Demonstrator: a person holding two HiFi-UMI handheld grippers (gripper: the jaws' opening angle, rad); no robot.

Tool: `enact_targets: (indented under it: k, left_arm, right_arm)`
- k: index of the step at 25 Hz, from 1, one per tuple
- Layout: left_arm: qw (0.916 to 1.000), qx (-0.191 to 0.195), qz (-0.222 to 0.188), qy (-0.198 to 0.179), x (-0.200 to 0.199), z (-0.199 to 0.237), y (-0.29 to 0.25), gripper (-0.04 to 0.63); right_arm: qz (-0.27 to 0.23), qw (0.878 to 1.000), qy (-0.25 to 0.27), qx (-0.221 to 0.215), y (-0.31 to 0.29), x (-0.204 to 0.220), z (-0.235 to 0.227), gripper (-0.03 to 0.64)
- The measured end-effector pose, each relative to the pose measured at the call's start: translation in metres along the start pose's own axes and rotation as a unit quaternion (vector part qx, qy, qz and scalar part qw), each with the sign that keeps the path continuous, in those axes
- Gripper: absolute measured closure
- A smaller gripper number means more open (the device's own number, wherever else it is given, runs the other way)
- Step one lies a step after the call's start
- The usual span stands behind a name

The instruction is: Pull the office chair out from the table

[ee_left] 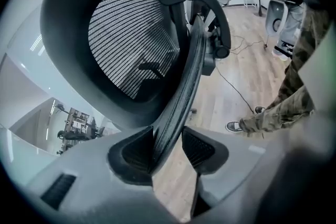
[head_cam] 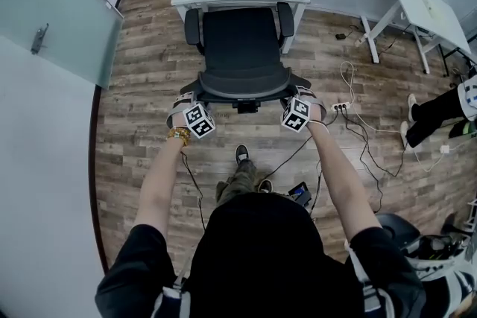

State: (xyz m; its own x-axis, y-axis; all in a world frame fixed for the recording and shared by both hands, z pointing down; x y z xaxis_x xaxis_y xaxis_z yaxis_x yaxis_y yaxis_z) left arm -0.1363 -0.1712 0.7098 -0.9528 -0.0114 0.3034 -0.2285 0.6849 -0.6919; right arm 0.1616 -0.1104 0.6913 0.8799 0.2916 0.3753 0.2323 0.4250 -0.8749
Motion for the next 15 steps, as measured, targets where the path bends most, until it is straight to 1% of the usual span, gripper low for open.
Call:
enact_targets:
  k: [8,15]
  left_arm:
    - [1.0,0.001,0.008,-0.004,0.003,-0.016,0.014,0.423]
    - [0.9999,0.0,0.011,0.0,0.001,-0.028,0.024,0.423]
  right_arm:
    - [-0.005,1.0,0.002,0.001,0.008,0.005,0.021,0.476]
    - [-0.005,1.0,0.003,0.004,0.014,0.01,0.032,0.476]
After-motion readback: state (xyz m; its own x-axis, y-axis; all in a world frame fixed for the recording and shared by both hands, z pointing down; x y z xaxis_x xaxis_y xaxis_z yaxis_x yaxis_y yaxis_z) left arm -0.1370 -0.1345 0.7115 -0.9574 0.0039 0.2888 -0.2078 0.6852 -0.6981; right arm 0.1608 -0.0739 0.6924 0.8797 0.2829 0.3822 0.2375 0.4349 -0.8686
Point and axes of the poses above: the fingertips, and each gripper's own axes: y backward along the fingers, z to its left, x out of its underside, the point moved 6 cm from there along y, backward along the fingers, and after that the axes turned 11 degrees about -x, right-handed, at the moved point
